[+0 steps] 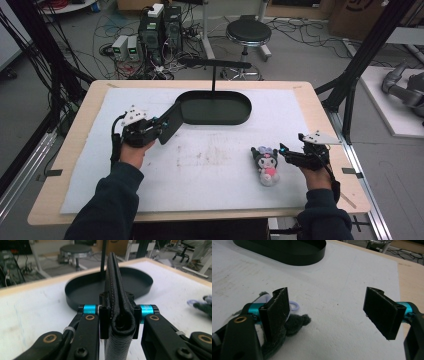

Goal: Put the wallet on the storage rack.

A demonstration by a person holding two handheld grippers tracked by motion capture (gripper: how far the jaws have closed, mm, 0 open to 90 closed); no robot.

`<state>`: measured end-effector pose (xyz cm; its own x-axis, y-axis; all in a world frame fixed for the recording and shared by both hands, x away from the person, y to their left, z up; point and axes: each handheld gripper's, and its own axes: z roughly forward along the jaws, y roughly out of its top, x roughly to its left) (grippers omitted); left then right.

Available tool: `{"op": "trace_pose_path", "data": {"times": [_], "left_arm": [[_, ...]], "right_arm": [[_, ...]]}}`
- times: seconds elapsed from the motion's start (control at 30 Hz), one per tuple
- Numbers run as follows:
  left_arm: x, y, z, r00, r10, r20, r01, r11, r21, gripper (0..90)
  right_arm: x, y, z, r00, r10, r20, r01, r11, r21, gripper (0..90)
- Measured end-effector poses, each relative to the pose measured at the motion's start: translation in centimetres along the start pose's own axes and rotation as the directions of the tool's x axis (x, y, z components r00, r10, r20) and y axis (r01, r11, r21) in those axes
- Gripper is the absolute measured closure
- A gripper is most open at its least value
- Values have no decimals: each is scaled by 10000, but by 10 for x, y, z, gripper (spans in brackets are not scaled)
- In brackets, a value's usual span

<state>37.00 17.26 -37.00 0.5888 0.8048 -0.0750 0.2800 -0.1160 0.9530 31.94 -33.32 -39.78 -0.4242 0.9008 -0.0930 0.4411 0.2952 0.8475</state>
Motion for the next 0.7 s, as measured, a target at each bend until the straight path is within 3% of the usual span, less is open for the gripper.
{"op": "trace_pose_path", "data": {"times": [0.13,0.3,0.5,0.7], "left_arm": [[10,15,15,10000,20,-91,-22,9997,-258,767],[24,27,38,9995,-144,-266,142,9999,-81,766],[35,29,70,9991,150,-407,-130,9988,476,766],[39,33,97,9992,197,-355,-182,9989,421,767]], "right_arm": [[0,0,1,10000,22,-51,-22,10000,-48,216],[0,0,2,9999,80,-114,-81,10000,-38,216],[-1,0,1,9998,170,-119,-171,9998,-87,216],[-5,-2,1,9993,337,-137,-339,9994,-115,215]]}}
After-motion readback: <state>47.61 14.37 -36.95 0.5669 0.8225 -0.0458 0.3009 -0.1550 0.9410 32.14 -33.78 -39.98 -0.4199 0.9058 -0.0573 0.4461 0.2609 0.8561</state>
